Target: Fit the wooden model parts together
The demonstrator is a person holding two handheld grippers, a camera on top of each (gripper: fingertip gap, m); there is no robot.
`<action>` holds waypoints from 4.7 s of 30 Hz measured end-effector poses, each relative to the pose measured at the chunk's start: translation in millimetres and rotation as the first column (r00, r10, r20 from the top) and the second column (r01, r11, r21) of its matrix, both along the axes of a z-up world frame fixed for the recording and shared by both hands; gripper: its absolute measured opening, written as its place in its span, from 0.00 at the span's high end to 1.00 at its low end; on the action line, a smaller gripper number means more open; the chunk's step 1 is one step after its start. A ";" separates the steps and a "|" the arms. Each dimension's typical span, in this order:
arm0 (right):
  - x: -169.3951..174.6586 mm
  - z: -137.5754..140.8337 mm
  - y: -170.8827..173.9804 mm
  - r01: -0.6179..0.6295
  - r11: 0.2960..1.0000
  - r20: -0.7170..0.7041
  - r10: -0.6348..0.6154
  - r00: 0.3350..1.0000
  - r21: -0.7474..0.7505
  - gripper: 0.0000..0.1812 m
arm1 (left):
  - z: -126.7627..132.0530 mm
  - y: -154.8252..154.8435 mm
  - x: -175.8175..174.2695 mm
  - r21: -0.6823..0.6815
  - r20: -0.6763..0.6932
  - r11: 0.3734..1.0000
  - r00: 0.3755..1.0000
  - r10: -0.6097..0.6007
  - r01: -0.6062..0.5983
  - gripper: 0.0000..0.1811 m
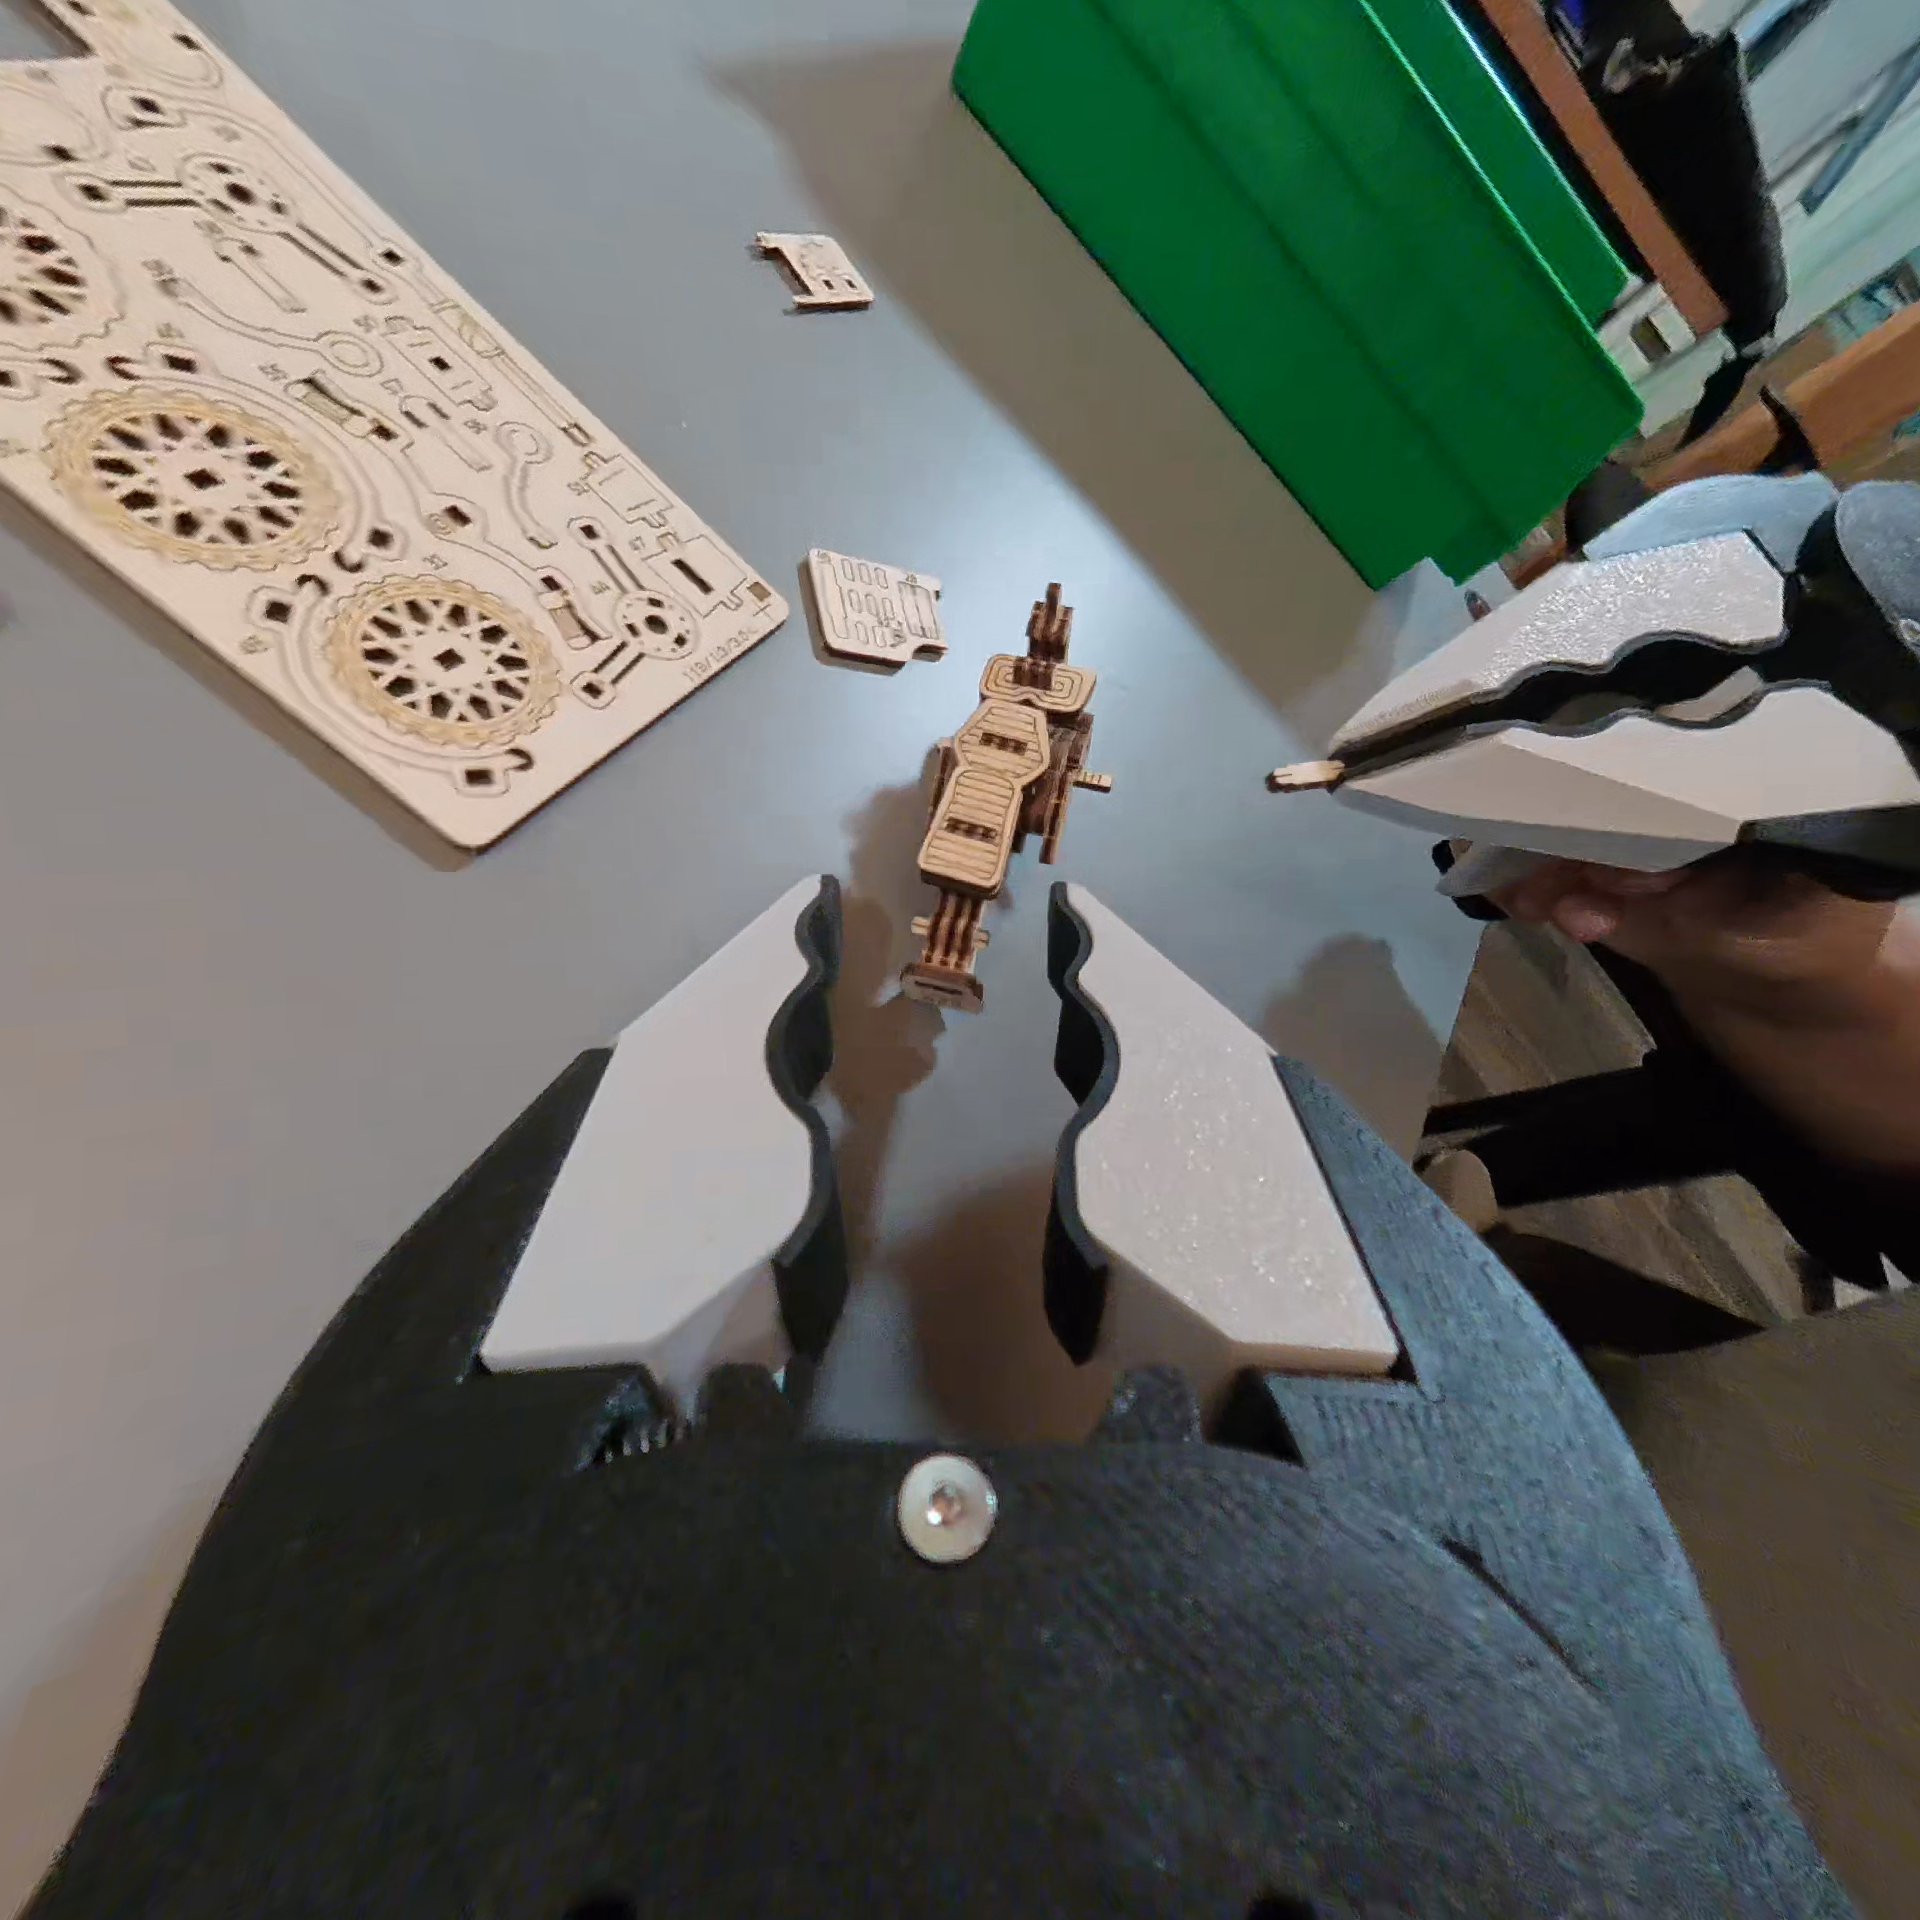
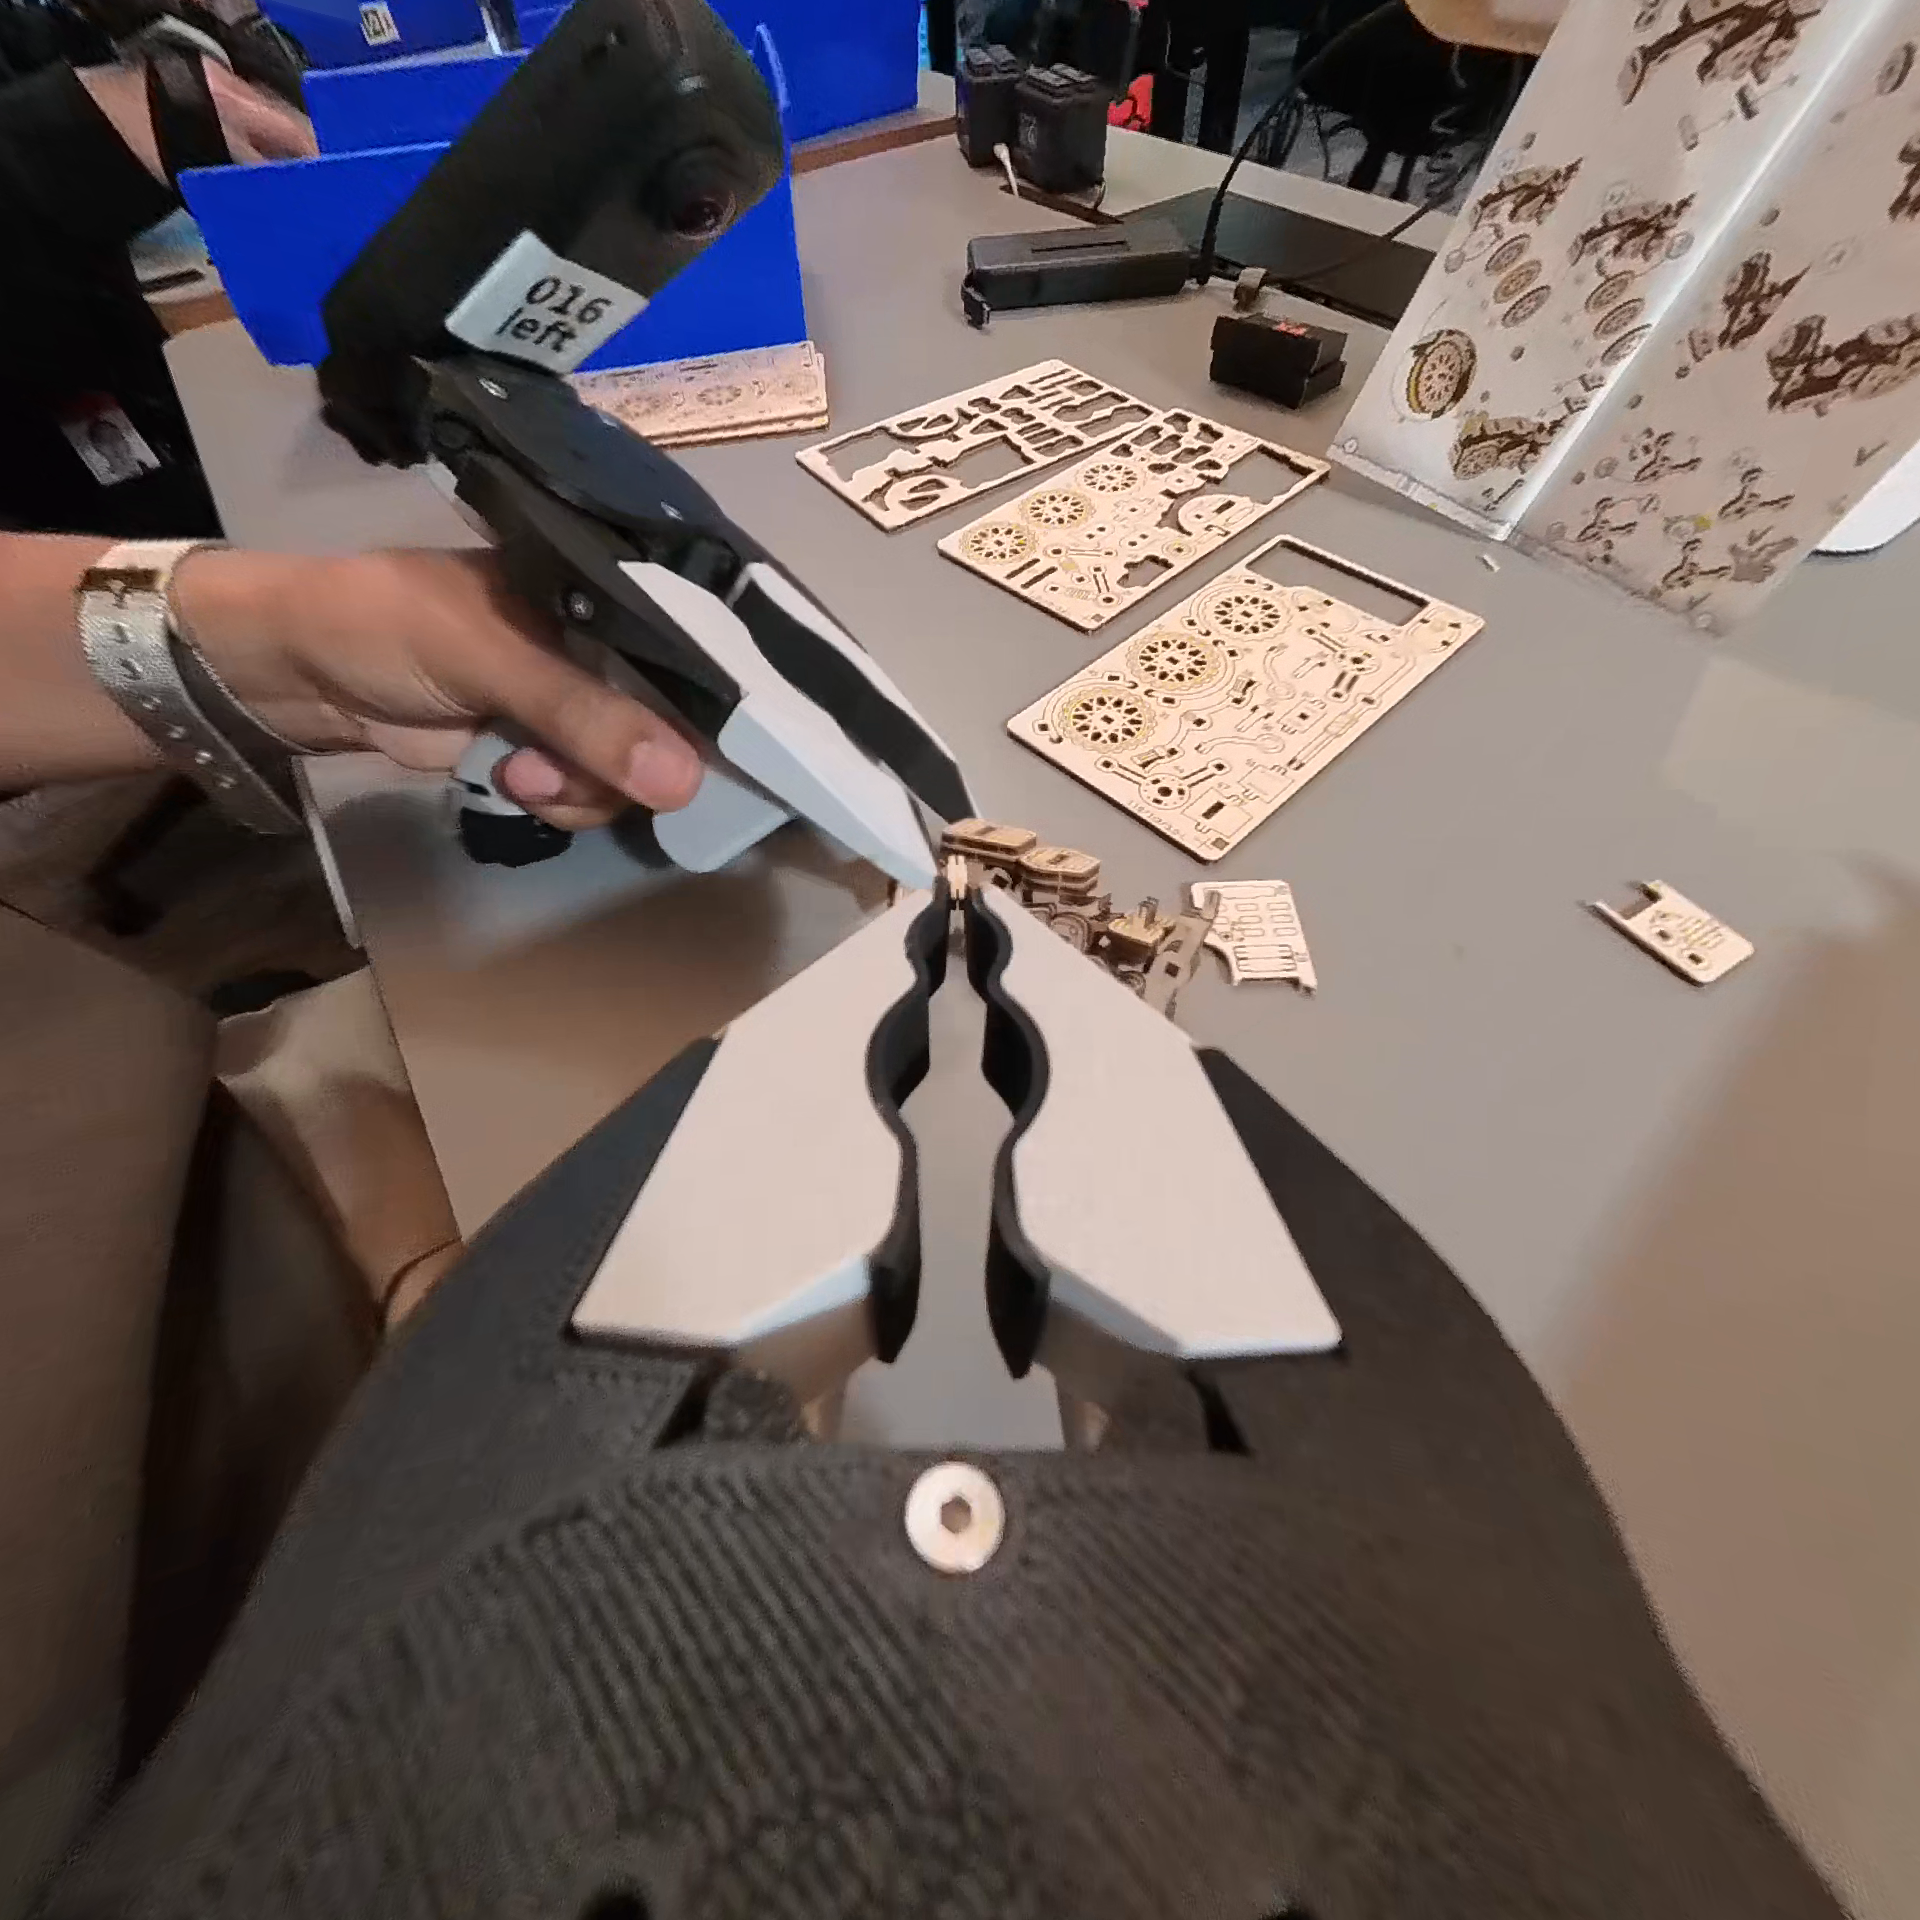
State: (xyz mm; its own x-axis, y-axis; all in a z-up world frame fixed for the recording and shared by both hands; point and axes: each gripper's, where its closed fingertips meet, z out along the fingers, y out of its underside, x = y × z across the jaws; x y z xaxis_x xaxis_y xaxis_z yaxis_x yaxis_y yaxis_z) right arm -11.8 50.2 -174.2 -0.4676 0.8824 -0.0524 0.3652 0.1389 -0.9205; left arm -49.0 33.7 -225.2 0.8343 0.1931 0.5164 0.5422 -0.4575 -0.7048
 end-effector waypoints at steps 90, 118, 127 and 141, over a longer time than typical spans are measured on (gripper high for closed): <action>5.1 43.7 28.6 -0.128 0.764 -0.047 0.127 0.991 -0.633 0.81 | 86.2 -13.3 47.9 0.586 0.182 0.793 0.926 -0.330 0.167 0.95; 11.4 53.1 23.4 -0.174 0.693 -0.067 0.179 0.982 -0.700 1.00 | 78.2 -11.0 59.4 0.543 0.125 0.809 0.931 -0.344 0.226 0.82; 4.1 33.5 37.0 -0.074 0.759 0.022 0.116 0.993 -0.646 1.00 | 52.9 -2.2 40.9 0.394 0.130 0.909 0.971 -0.202 0.137 0.81; 21.6 -24.1 13.0 0.059 0.658 0.390 0.370 0.843 -0.751 1.00 | 45.1 -1.3 44.9 0.353 0.173 0.922 0.958 -0.229 0.157 0.85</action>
